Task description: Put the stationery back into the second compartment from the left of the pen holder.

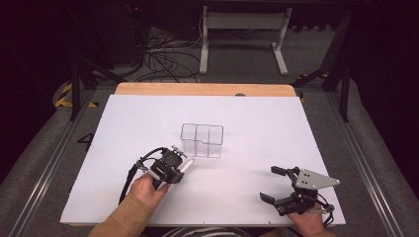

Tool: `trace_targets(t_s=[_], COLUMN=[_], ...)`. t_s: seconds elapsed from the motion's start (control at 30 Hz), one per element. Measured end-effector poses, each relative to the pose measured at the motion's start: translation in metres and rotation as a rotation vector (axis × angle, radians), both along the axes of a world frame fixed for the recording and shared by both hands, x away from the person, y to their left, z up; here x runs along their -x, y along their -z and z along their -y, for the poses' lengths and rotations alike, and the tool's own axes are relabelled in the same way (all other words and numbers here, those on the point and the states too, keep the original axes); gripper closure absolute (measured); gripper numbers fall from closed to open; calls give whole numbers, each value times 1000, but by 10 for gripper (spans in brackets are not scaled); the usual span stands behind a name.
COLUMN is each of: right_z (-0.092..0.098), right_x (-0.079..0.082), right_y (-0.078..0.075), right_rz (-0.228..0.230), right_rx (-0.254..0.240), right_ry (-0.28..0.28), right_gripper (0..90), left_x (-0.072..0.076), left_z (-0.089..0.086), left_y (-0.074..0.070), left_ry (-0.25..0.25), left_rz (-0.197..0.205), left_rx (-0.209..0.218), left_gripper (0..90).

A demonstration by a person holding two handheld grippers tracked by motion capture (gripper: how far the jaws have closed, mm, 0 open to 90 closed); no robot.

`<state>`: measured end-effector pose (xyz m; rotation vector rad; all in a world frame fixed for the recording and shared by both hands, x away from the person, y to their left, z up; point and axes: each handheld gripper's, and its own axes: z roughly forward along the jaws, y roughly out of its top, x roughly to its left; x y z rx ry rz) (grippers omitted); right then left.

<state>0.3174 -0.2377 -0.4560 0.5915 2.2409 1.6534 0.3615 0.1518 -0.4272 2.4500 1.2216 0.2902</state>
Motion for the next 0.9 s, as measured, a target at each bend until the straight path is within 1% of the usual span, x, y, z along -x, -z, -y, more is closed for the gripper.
trace_targets(t_s=[0.17,0.23,0.37,0.47,0.5,0.6,0.77,0.83,0.9], right_z=[0,0,0,0,0,0,0,0,0], right_x=[0,0,0,0,0,0,0,0,-1], right_y=[0,0,0,0,0,0,0,1,1], right_rz=[0,-1,-1,-1,-1,-3,-3,-3,-3], right_rx=[0,0,0,1,1,2,2,2,2], right_ry=[1,1,1,2,1,1,0,0,0], right_gripper=[60,60,60,60,60,60,60,60,60], left_x=[6,8,12,15,16,18,21,21,22], left_z=[-4,-6,-10,-13,-14,-18,-22,-25,-27], left_y=[-11,-15,-22,-27,-29,-34,-39,-41,-44], left_ry=[20,29,32,34,37,40,32,32,41], left_rz=[49,89,146,185,192,234,279,295,316], left_rx=[53,75,129,178,191,221,281,313,337], left_gripper=[786,786,786,786,786,786,786,786,786])
